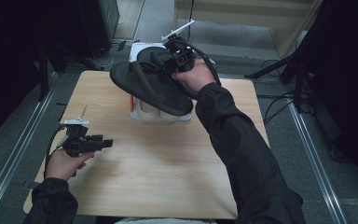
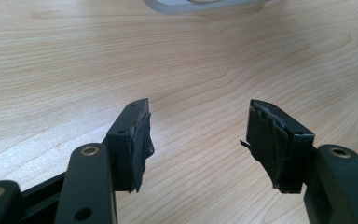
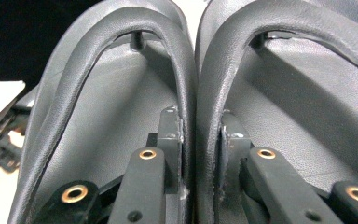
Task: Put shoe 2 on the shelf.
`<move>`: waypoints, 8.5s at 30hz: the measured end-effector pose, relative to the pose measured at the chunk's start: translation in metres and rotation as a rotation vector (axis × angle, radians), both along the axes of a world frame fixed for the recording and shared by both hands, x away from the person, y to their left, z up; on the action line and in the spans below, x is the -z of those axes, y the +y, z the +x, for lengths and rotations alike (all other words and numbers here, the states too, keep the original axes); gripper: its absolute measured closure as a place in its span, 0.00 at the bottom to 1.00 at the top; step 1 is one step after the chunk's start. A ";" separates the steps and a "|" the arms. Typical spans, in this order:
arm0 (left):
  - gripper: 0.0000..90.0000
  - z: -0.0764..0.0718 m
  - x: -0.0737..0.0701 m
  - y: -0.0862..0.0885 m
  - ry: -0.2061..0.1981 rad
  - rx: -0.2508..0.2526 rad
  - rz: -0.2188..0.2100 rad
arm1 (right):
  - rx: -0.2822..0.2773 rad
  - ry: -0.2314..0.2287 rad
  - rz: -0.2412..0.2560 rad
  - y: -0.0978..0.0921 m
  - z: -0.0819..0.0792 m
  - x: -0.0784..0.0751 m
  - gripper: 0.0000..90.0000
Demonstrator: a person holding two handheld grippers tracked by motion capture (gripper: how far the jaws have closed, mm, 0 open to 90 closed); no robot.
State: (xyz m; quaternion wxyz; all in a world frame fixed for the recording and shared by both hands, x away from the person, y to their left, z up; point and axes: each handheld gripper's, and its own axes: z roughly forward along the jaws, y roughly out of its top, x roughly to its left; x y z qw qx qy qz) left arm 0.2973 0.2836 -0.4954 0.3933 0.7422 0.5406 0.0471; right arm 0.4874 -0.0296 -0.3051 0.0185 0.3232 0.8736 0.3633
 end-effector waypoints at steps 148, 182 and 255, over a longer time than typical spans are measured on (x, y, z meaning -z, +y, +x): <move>0.43 0.000 0.004 -0.012 0.027 0.049 0.044 | 0.030 -0.051 0.209 -0.007 -0.074 0.016 0.48; 0.43 0.001 0.006 -0.014 0.025 0.053 0.054 | -0.074 -0.020 0.127 -0.020 -0.104 0.109 0.28; 0.41 0.003 0.006 -0.021 0.035 0.077 0.038 | 0.075 -0.056 0.109 -0.157 -0.134 0.172 0.28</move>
